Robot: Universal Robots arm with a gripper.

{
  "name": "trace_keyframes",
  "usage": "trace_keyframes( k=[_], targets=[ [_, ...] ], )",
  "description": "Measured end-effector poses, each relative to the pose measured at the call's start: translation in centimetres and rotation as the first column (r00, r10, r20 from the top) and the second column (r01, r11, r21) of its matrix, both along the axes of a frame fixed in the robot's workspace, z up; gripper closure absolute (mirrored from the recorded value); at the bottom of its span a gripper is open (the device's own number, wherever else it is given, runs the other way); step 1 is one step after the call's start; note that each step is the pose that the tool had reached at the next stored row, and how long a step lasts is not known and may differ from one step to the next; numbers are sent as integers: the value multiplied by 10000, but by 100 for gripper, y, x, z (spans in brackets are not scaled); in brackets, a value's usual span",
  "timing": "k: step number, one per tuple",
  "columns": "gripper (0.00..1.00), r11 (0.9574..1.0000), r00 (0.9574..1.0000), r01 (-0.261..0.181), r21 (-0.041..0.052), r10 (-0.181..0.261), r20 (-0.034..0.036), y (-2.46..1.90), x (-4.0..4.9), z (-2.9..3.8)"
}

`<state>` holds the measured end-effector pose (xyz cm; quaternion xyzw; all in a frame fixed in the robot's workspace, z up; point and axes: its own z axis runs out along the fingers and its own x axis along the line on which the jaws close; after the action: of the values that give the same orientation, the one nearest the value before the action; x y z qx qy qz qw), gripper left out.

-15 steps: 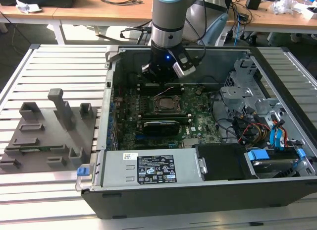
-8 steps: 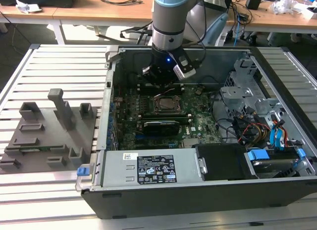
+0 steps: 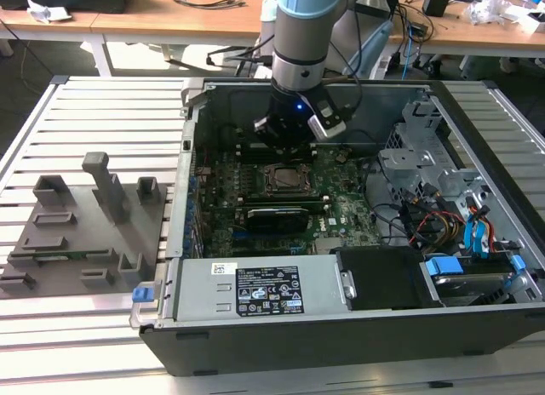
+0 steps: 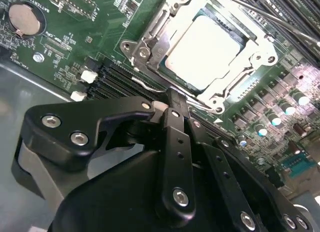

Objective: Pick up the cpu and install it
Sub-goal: 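Install the first cpu locking lever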

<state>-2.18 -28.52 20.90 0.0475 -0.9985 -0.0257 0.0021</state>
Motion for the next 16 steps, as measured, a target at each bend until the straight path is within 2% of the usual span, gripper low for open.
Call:
trace_keyframes(
  k=[16],
  targets=[
    [89,10000,10000,-6,-2,6,-2,-2,134,-60]
  ],
)
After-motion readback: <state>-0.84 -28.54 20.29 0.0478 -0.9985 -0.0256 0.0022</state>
